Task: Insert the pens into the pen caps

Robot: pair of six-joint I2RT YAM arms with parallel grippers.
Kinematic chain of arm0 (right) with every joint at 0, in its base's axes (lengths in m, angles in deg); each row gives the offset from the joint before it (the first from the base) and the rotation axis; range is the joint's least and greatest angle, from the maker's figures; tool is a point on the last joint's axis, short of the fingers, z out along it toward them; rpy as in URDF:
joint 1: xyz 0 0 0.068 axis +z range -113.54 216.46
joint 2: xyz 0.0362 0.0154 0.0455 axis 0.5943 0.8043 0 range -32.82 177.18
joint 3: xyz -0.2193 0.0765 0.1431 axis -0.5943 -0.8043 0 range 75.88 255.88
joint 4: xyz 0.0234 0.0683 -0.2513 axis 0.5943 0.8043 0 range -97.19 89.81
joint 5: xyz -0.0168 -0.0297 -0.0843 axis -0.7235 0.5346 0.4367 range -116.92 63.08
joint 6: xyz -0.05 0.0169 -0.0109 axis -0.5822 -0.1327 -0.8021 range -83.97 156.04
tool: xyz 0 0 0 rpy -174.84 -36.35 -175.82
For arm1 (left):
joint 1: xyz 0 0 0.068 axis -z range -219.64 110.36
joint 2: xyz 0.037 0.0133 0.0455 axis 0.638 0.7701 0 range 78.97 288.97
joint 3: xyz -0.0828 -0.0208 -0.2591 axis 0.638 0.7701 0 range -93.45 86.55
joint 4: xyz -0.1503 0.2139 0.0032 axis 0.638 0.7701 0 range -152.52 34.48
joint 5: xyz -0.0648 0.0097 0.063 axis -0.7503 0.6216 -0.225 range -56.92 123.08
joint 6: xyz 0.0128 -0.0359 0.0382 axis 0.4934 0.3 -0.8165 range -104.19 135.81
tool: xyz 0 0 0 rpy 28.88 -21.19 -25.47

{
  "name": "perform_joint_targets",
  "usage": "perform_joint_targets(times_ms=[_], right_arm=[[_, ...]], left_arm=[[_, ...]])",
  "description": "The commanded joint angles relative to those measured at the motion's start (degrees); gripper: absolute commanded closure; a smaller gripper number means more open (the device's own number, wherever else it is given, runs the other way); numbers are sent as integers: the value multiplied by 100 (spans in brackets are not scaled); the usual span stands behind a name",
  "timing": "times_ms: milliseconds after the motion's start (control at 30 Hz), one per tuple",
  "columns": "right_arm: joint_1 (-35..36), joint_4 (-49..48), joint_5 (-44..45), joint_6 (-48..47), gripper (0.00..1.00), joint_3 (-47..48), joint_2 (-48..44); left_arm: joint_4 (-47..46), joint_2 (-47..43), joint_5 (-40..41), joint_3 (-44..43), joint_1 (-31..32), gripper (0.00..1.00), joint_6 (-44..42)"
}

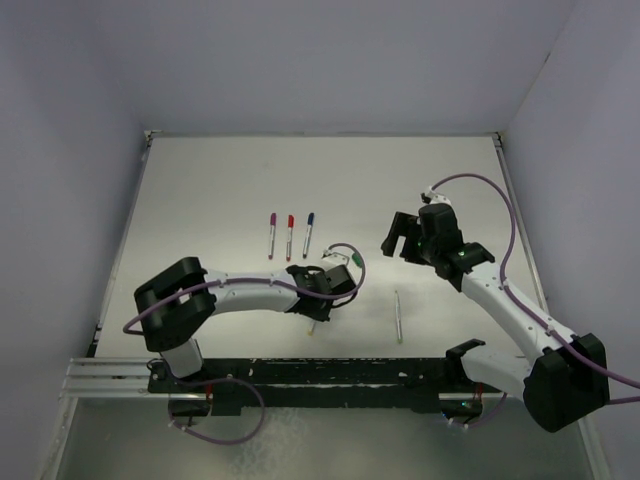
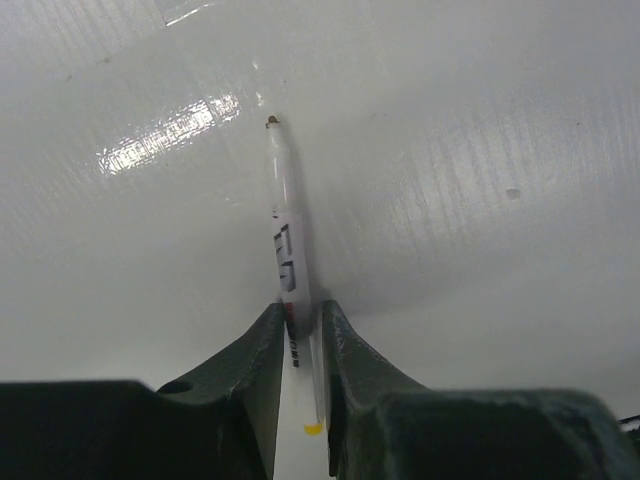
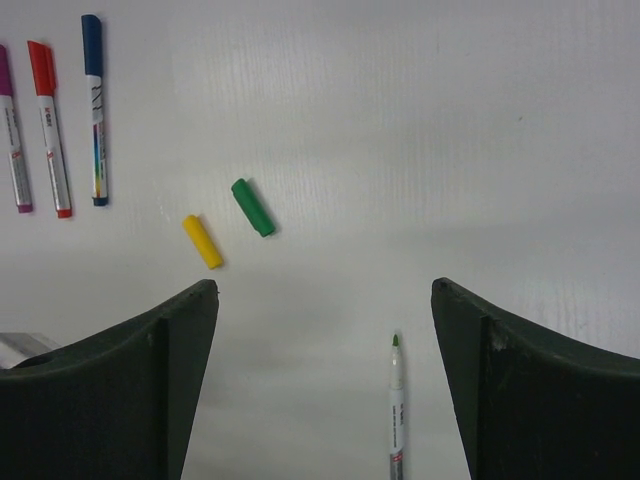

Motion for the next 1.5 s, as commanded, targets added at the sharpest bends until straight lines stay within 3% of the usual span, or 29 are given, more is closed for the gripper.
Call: perform_joint_targets(times_ms=[0,300,600,867,1100,1233,1333,1467], right_arm=[[-20,-233,-39,-46,12,66,15],[-20,-367,-166,-94,12,190,125],[-20,-297,-453,-95,12,233,273],[-20,-314,-580,-97,13,294,332],[-20,-398,-609,-505,18,484,632],[-24,-137,-890,-844,32,836,992],[-13,-16,-1108,-1009,36,1024,1180],[-5,-31,-1450,-1139,35,1128,1340]], left_arm=[[643,487,-316,565,39,77,206],[671,673,-480,867,142,78,376],[1438,1467,-59,347,449,82,537],[1163,1348,-425,453,550,100,583],[796,1053,-752,555,535,100,265],[492,820,-981,772,435,100,190],[311,721,-1148,960,301,100,196],[349,676,-1149,1032,295,88,246]])
